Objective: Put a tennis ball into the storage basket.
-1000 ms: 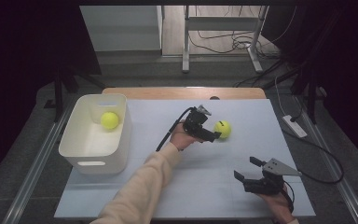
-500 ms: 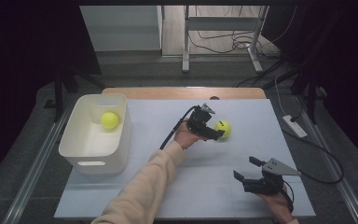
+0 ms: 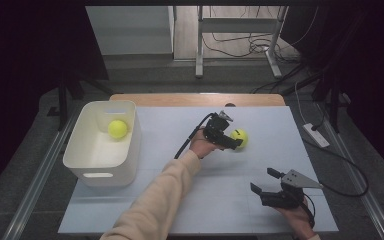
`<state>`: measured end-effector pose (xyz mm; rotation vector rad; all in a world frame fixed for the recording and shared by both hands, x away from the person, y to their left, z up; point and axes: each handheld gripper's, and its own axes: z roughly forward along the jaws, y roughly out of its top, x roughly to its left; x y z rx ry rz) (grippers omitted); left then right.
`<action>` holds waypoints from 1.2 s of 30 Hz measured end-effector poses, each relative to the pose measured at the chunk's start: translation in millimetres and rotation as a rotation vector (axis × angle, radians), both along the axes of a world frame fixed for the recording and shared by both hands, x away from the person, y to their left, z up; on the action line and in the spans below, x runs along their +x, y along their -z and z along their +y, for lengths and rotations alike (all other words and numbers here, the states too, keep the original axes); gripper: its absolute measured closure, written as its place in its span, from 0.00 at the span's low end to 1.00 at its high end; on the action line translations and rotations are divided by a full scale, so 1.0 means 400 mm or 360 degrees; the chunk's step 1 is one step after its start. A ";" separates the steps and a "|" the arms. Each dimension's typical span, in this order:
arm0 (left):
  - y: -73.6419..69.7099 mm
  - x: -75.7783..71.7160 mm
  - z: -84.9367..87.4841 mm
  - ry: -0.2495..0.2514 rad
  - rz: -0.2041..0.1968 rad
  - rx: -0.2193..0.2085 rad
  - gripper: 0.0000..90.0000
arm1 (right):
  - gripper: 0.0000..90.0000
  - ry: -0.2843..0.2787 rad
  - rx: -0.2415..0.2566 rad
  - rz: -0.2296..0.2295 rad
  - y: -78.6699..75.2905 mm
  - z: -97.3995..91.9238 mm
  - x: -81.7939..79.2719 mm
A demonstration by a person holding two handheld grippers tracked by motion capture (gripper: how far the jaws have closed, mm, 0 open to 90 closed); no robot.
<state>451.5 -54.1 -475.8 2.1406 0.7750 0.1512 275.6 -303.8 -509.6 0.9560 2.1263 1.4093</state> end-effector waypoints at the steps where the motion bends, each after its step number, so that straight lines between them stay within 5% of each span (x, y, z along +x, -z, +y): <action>1: 0.001 0.002 -0.001 -0.0003 0.0001 -0.0001 0.08 | 0.14 0.0000 0.0002 0.0001 0.000 0.000 0.000; 36: 0.052 0.044 -0.036 -0.0019 0.0056 0.0021 0.09 | 0.14 0.0014 0.0015 0.0011 0.000 -0.005 -0.001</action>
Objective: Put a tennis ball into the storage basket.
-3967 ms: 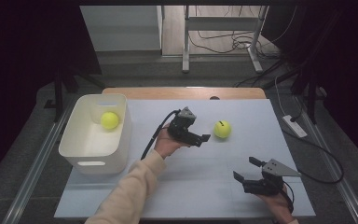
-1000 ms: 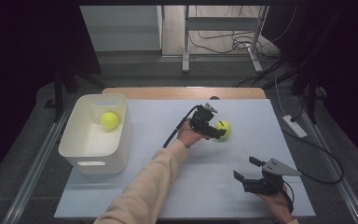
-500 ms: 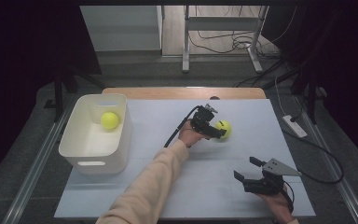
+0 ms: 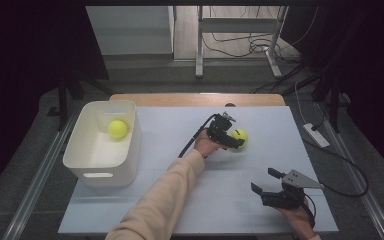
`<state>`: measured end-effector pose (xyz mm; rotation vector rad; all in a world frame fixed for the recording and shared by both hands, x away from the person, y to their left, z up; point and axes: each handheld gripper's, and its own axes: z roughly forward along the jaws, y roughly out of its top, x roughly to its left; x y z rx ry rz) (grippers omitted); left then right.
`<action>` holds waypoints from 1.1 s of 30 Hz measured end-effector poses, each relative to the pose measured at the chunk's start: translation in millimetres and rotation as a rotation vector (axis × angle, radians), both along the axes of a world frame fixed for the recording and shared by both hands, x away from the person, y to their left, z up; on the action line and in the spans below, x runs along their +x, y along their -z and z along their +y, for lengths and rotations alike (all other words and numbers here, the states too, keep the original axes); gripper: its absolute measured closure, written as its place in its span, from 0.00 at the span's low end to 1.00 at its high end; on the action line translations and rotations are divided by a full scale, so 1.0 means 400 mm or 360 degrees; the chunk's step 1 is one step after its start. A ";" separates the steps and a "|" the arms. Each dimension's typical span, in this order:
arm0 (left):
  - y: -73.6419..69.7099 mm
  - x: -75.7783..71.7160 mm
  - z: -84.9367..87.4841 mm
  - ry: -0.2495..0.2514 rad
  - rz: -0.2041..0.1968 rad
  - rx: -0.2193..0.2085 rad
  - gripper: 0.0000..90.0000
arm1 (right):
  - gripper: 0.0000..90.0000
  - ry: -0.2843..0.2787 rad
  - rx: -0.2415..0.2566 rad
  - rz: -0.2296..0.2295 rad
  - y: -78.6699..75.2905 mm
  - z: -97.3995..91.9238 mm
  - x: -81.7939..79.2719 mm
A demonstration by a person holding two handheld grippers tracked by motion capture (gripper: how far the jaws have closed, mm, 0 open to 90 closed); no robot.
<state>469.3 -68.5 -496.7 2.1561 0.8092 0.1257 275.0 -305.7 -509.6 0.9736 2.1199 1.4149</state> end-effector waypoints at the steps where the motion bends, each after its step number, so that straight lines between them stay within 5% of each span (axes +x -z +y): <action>1: 0.000 0.001 -0.001 0.0007 -0.0001 0.0006 0.09 | 0.14 0.0000 0.0000 -0.0001 0.000 0.000 0.000; 20: 0.022 0.014 -0.032 0.0014 0.0001 0.0046 0.10 | 0.14 0.0004 0.0006 -0.0002 -0.001 -0.004 -0.001; 33: 0.038 0.024 -0.041 0.0039 0.0021 0.0017 0.26 | 0.14 0.0006 0.0016 -0.0002 -0.001 -0.006 -0.001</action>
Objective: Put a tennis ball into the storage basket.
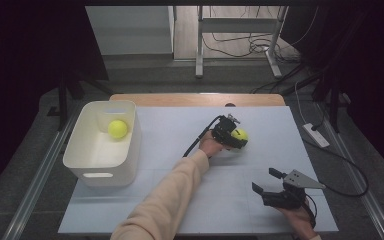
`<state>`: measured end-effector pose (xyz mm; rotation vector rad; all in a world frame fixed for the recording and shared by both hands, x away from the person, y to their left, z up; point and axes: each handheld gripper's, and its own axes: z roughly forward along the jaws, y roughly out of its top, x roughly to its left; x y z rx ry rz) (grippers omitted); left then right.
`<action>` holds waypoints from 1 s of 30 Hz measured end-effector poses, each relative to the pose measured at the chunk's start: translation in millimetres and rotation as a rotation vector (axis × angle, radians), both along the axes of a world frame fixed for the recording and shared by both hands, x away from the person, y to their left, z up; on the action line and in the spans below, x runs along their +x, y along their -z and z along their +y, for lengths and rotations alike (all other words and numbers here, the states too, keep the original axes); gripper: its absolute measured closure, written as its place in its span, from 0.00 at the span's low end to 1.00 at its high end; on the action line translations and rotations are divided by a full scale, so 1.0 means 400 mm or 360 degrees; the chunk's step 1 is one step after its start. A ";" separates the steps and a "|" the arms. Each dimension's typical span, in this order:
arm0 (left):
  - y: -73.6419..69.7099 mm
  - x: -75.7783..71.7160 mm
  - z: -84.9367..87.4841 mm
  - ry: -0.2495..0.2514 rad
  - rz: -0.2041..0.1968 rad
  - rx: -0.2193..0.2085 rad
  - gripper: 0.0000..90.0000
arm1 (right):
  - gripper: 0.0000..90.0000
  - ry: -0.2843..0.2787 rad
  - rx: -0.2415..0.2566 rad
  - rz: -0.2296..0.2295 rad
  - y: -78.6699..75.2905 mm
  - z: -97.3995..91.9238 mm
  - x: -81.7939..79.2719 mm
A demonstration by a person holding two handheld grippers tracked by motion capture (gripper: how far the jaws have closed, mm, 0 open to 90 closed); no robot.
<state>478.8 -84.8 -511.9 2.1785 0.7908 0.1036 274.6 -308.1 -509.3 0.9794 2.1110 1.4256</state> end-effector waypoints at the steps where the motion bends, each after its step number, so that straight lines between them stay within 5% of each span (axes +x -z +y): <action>1: 0.000 0.000 -0.001 -0.0003 0.0001 -0.0008 0.28 | 0.14 0.0001 0.0001 0.0000 0.000 0.000 0.000; 30: -0.055 -0.031 0.031 0.0051 -0.0027 -0.0023 0.30 | 0.14 0.0004 -0.0011 -0.0003 0.000 0.002 0.000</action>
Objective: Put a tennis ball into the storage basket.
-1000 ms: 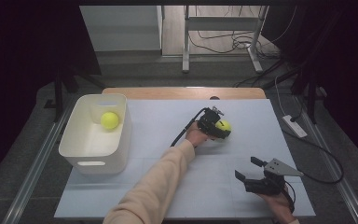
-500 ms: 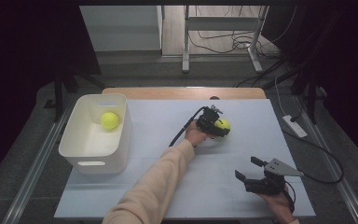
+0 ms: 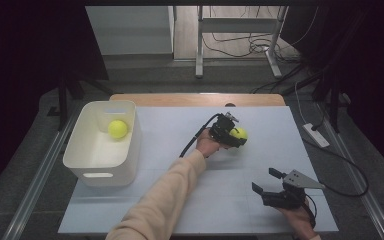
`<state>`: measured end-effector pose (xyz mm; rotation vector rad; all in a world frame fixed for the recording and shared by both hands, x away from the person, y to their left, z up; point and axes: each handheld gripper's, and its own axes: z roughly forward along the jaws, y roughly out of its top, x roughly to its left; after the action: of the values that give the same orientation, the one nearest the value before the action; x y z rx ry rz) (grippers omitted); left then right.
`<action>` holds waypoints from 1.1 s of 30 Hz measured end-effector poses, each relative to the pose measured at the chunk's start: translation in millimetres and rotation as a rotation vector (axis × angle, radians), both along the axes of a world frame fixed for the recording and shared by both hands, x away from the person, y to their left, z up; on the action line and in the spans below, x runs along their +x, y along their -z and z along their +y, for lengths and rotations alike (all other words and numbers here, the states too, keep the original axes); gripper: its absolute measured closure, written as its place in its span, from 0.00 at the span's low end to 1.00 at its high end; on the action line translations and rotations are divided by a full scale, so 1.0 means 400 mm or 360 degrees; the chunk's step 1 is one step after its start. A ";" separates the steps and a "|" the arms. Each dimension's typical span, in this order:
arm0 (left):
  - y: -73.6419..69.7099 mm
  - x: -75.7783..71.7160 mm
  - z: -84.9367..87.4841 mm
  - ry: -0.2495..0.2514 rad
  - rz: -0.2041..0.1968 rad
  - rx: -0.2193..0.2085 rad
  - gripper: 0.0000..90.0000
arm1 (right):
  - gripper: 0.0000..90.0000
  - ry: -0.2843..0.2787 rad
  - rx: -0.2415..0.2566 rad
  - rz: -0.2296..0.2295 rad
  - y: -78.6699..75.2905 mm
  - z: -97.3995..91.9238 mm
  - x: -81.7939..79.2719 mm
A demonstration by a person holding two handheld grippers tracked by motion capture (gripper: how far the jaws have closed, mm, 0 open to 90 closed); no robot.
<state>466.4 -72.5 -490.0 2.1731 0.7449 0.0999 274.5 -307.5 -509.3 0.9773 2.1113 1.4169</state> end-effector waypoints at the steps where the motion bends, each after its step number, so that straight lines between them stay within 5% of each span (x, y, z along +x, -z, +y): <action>1: -0.002 -0.003 0.002 0.0005 -0.0001 0.0002 0.30 | 0.14 0.0001 0.0000 0.0000 0.000 0.000 0.000; 33: -0.059 -0.073 0.104 -0.0017 -0.0101 -0.0037 0.30 | 0.14 0.0013 -0.0010 -0.0005 -0.002 0.004 0.000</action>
<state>437.0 -30.9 -466.6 2.1340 0.7183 0.1645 274.6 -306.0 -508.7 0.9801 2.1059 1.4059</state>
